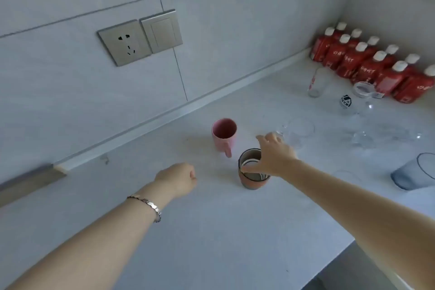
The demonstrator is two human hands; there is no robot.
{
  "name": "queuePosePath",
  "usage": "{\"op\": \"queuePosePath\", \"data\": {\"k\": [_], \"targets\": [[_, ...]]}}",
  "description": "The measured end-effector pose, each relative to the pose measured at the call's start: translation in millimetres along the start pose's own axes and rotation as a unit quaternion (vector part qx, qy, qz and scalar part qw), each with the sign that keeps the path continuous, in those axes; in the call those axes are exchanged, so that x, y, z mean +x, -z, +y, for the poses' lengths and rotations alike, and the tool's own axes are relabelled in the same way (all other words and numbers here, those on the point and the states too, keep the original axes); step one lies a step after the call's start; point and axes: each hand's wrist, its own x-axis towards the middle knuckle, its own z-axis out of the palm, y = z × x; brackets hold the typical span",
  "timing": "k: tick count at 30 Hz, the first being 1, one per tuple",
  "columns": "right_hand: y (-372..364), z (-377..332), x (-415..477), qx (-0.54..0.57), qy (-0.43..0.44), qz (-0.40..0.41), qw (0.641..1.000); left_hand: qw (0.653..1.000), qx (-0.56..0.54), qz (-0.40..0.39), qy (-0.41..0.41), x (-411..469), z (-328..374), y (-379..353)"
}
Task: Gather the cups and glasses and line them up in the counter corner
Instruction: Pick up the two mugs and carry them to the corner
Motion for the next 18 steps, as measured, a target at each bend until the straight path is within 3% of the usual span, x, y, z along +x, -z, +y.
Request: {"op": "queuePosePath", "data": {"k": [5, 10, 14, 18], "targets": [[-24.5, 5.9, 12.4, -0.028, 0.079, -0.088, 0.993, 0.998, -0.022, -0.006, 0.055, 22.3, 5.4, -8.5], [-31.8, 20.1, 16.0, 0.002, 0.101, -0.084, 0.991, 0.985, -0.148, 0.075, 0.045, 49.7, 36.1, -12.4], [-30.7, 32.7, 14.8, 0.096, 0.059, -0.064, 0.992, 0.958, -0.253, 0.135, 0.014, 83.8, 74.0, -7.9], [-16.9, 50.7, 14.9, 0.177, 0.012, -0.047, 0.983, 0.966, -0.203, 0.152, 0.048, 118.7, 96.3, -6.0]]}}
